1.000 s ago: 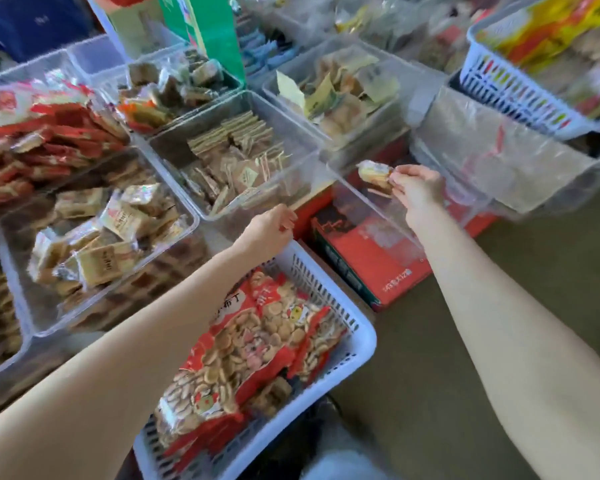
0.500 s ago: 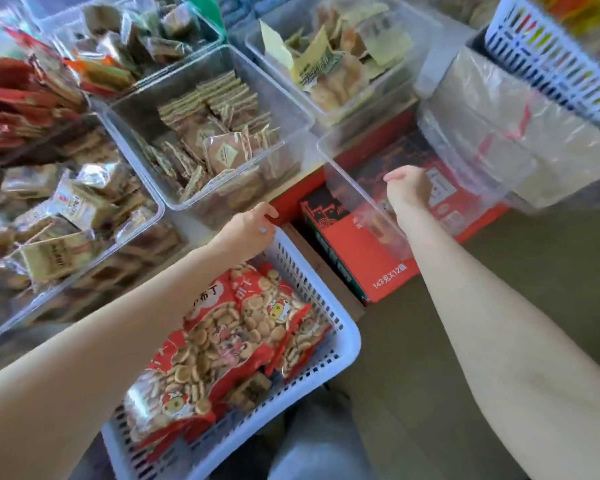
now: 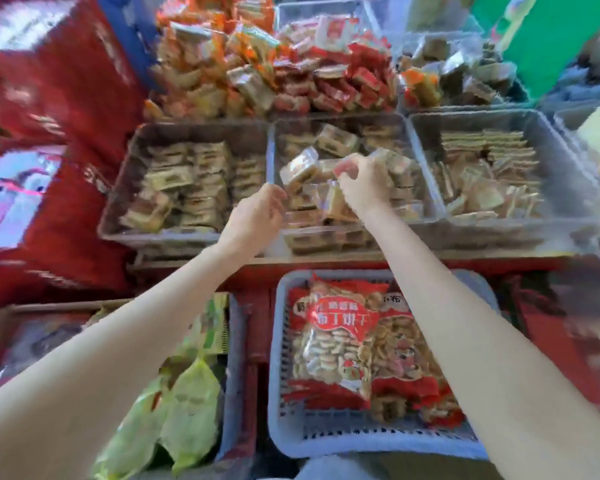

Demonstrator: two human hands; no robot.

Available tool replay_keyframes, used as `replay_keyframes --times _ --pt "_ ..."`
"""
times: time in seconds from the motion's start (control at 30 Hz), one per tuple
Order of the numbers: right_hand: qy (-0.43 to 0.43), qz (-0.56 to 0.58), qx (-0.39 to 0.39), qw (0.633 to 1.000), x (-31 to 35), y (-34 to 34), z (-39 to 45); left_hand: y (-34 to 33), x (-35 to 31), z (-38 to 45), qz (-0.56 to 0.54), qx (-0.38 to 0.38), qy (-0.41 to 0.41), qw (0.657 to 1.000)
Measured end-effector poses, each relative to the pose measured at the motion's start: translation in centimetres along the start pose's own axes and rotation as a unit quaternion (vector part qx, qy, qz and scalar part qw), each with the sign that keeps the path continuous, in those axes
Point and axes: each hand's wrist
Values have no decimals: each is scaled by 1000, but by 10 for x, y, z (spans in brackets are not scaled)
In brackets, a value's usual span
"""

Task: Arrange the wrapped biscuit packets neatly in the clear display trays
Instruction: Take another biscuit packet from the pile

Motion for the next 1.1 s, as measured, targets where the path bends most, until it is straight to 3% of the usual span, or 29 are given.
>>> replay_keyframes --times 0.07,0.2,0.47,0.57,0.7,0.83,1.1 --pt "60 -20 42 997 45 -41 -6 39 39 -4 8 -16 25 1000" --pt "138 -151 191 960 90 -107 -11 84 100 -4 61 34 70 995" --pt "175 -401 403 804 92 -152 19 75 142 16 118 173 26 977" --pt "198 -455 420 760 90 -167 28 74 142 24 193 222 42 955" --pt "220 -483 435 727 82 -177 34 83 130 33 226 256 77 937" --pt "252 -476 440 719 78 -179 41 84 132 38 221 253 103 936" --pt "294 -376 351 806 85 -139 44 83 131 42 200 272 122 933"
Point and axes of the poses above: each hand's wrist, its own z-axis towards the middle knuckle, its own y-axis out of the back of the hand, x = y × z, and after that the axes turned 11 degrees about -z, right-handed
